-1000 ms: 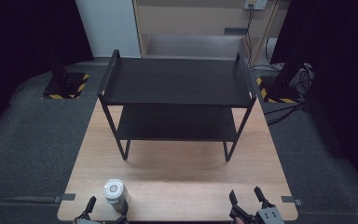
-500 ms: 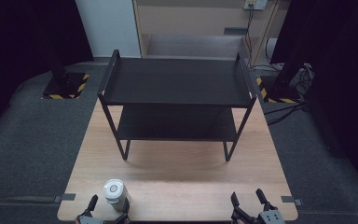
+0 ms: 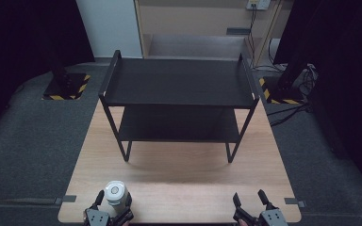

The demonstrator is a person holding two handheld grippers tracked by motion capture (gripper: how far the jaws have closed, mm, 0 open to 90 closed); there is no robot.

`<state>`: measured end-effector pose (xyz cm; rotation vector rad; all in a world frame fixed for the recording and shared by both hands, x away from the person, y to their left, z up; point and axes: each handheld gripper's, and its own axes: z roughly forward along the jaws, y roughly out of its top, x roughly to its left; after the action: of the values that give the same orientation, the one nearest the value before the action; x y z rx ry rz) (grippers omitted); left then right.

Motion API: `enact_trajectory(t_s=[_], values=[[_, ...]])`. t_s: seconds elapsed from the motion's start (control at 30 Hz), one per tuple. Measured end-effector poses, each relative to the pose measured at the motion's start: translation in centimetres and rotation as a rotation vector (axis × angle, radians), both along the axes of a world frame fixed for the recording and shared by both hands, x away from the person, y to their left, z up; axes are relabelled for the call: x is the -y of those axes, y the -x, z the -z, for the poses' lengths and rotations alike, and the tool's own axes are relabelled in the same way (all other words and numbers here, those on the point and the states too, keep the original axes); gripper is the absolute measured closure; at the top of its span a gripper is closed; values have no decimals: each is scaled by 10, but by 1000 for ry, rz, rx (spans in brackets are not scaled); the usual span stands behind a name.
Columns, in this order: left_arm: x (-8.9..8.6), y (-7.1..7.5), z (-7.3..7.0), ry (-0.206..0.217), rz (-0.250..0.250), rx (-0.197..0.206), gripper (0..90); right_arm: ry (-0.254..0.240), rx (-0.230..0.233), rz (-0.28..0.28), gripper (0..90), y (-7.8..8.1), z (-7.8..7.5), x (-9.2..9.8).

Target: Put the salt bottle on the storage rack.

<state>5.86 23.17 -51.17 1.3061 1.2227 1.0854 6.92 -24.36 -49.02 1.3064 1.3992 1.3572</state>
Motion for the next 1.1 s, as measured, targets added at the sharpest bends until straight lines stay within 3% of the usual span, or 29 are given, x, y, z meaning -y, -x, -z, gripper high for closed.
enact_trajectory(t_s=[0.13, 0.2, 0.37, 0.53, 0.77, 0.9, 1.1], values=[[-1, -1, 1, -3, 6, 3, 245, 2, -2, 1, 117, -1, 0, 0], [-7, -2, 4, 25, 30, 3, 285, 3, -5, 2, 117, -2, 0, -1], [-11, -3, 2, 6, 48, 0, 295, 8, -9, 1, 117, -3, -1, -1], [-12, -2, -5, 19, 50, 2, 297, 12, -13, -5, 117, -5, -1, -3], [-7, -4, -48, 4, 74, 69, 298, 23, -2, -26, 118, -9, -4, -5], [1, -16, -75, -12, 90, 93, 298, 21, 11, -35, 119, -10, -6, -6], [13, -38, -104, 3, 122, 106, 298, 13, 23, -38, 119, -11, -8, -6]])
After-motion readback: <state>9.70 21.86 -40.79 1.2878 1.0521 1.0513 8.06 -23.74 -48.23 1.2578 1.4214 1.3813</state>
